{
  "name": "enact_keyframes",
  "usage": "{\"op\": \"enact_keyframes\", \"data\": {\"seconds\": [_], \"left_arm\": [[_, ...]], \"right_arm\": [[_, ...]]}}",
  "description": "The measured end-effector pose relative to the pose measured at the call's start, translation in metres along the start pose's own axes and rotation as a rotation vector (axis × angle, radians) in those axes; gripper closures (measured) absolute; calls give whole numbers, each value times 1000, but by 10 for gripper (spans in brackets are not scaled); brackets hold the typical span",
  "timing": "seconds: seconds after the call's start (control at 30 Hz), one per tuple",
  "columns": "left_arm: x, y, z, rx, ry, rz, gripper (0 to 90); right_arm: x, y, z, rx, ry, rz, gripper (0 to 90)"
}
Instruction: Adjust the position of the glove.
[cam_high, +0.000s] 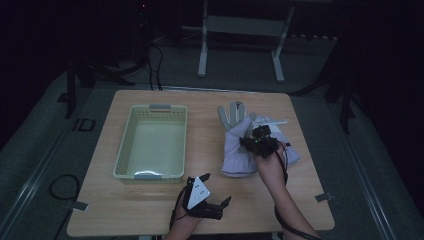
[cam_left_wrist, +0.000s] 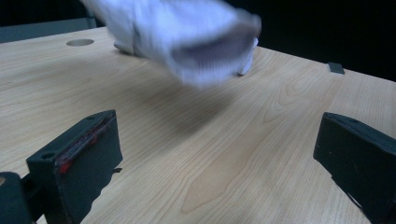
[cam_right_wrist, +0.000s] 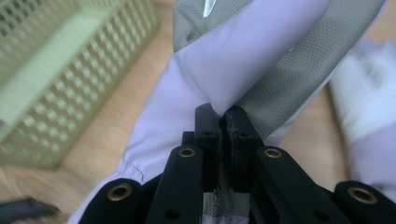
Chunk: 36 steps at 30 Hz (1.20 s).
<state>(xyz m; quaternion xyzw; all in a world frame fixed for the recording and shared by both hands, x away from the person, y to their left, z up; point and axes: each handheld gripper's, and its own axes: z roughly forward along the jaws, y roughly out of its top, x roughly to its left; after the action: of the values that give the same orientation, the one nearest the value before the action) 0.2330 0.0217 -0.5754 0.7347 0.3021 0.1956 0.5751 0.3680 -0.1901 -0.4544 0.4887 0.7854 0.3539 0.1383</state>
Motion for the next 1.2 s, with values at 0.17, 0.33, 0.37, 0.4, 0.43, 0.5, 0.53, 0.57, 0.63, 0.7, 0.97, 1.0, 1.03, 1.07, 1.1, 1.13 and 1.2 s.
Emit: {"op": "enact_keyframes", "data": {"seconds": [0.17,0.33,0.37,0.4,0.43,0.5,0.53,0.57,0.63,0.7,0.97,1.0,1.03,1.07,1.1,1.13,1.2], "left_arm": [[-1,0,0,-1,-1,9,11],[-1,0,0,-1,-1,11,11],[-1,0,0,-1,-1,11,11],[-1,0,0,-1,-2,10,11],[-1,0,0,-1,-2,10,11],[0,0,0,0,-3,8,11],[0,0,0,0,-4,7,11],[0,0,0,0,-5,8,11],[-1,0,0,0,-5,9,11],[-1,0,0,0,-6,11,11],[-1,0,0,2,-8,10,11],[0,0,0,0,-8,9,11],[0,0,0,1,-8,10,11],[0,0,0,1,-8,10,11],[-1,0,0,1,-8,10,11],[-1,0,0,1,-8,9,11],[0,0,0,1,-7,9,11]], "right_arm": [[-3,-27,22,49,-8,50,852],[-3,-40,40,90,-26,60,851],[-3,-41,43,97,-32,59,849],[-4,-43,46,102,-36,57,847],[-4,-43,46,102,-36,57,847],[-5,-47,53,108,-61,53,802],[-5,-49,56,116,-57,55,782],[-5,-51,59,122,-57,50,769],[-6,-53,61,114,-61,56,751],[-6,-54,60,108,-60,63,721],[-17,-41,38,65,-21,31,558],[-20,-39,34,52,-23,16,549],[-23,-37,30,48,-24,0,530],[-27,-36,27,41,-31,-5,527],[-31,-34,23,42,-30,1,530],[-36,-32,20,42,-30,4,527],[-46,-29,14,26,-47,-10,534]]}}
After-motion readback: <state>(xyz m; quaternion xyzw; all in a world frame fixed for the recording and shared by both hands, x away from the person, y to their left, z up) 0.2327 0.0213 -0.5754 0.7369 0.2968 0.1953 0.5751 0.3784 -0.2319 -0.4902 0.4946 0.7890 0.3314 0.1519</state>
